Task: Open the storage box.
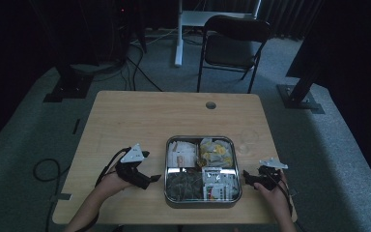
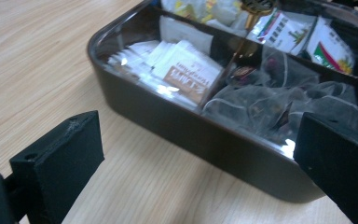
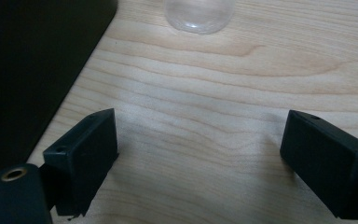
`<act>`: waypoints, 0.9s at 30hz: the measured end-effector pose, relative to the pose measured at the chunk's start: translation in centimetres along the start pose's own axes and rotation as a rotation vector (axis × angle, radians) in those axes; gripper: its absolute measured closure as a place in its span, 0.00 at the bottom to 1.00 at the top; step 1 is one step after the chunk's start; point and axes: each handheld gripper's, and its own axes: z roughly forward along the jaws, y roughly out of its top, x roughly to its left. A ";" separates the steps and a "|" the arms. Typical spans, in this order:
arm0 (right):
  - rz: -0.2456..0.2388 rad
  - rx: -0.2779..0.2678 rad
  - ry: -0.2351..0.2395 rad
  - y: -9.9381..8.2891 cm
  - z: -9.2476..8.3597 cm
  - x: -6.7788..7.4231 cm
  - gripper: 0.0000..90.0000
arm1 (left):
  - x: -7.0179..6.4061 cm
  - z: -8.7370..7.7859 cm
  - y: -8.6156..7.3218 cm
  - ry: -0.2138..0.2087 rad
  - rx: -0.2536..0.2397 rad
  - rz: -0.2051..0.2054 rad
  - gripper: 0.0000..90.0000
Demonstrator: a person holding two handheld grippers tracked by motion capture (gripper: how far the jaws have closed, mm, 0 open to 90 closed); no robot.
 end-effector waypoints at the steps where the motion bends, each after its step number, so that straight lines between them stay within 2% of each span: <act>1: 0.000 0.000 0.000 0.0 0.0 0.0 0.11 | 0.0 0.1 0.1 -0.007 0.001 0.002 0.02; 8: 0.000 0.000 0.000 0.0 0.0 0.0 0.11 | -0.6 1.0 1.1 -0.021 -0.013 0.023 0.02; 17: 0.000 0.000 0.000 0.0 0.0 0.0 0.11 | -1.3 2.6 2.3 -0.062 -0.015 0.047 0.02; 27: 0.000 0.000 0.000 0.0 0.0 0.0 0.12 | -1.7 4.0 3.2 -0.086 -0.019 0.051 0.02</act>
